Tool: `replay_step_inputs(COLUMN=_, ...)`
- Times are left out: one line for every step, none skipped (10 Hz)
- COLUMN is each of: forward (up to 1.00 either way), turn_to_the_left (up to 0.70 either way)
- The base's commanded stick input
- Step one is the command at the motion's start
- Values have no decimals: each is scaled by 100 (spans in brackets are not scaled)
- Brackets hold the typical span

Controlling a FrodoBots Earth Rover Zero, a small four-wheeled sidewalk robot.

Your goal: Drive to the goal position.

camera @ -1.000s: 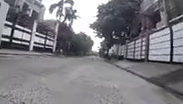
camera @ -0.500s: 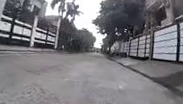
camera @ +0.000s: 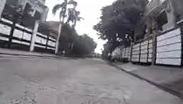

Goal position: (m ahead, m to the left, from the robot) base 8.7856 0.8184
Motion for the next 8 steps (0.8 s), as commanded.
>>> replay_step_inputs(forward=70, turn_to_the_left=0)
replay_step_inputs(forward=70, turn_to_the_left=0)
replay_step_inputs(forward=78, turn_to_the_left=0)
replay_step_inputs(forward=85, turn_to_the_left=0)
replay_step_inputs(forward=85, turn_to_the_left=0)
replay_step_inputs(forward=85, turn_to_the_left=-16)
replay_step_inputs(forward=85, turn_to_the_left=-32)
replay_step_inputs(forward=85, turn_to_the_left=-34)
